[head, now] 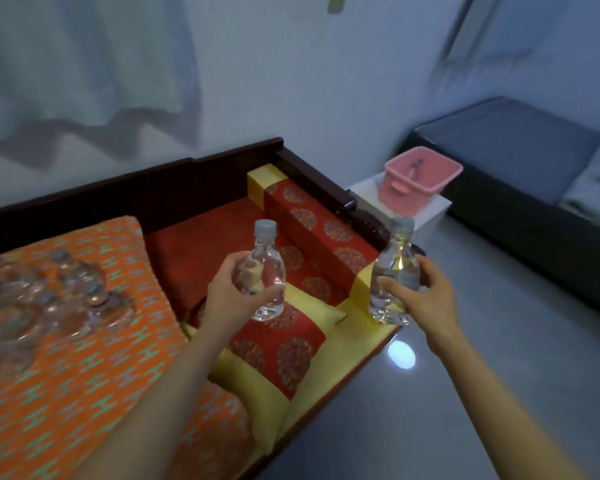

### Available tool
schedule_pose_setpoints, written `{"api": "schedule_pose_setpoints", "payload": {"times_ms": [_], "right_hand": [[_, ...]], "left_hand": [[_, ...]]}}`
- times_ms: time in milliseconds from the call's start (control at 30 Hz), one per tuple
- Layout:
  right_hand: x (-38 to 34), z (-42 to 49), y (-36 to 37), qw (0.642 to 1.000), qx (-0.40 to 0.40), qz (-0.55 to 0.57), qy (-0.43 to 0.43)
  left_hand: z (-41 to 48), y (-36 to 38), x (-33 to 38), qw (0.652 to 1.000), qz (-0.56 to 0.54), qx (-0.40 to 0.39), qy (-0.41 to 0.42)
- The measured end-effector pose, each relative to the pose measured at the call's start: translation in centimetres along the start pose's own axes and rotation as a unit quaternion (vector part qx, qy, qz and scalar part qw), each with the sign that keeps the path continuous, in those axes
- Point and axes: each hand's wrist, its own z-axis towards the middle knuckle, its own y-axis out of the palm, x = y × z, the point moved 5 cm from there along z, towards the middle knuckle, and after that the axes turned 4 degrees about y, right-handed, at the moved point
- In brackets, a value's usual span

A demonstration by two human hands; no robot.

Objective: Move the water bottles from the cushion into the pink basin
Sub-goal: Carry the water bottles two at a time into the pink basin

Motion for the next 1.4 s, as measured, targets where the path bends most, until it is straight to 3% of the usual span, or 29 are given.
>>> {"api": "schedule_pose_setpoints", "payload": {"times_ms": [300, 500, 933, 1200, 1400], "right_hand": [[3.0, 6.6, -12.6, 0.999, 0.043, 0.001, 0.015], [5.2, 12.1, -16.2, 0.998, 0.042, 0.020, 0.036], [8.6, 27.2, -25.7, 0.989, 0.125, 0.036, 0.072], [12.9, 37.3, -32.2, 0.987, 0.138, 0.008, 0.087], [15.8, 47.1, -37.4, 0.995, 0.077, -0.003, 0.068]], "left_hand": [[4.5, 14.8, 3.8, 0.999, 0.001, -0.044, 0.002], [10.0, 21.9, 4.2, 0.997, 0.008, -0.078, 0.008], [24.8, 36.8, 5.0, 0.987, 0.002, -0.159, 0.023], [31.2, 44.1, 4.5, 0.992, 0.007, -0.130, 0.005], [36.3, 52.8, 4.5, 0.998, 0.009, -0.057, -0.014]]}}
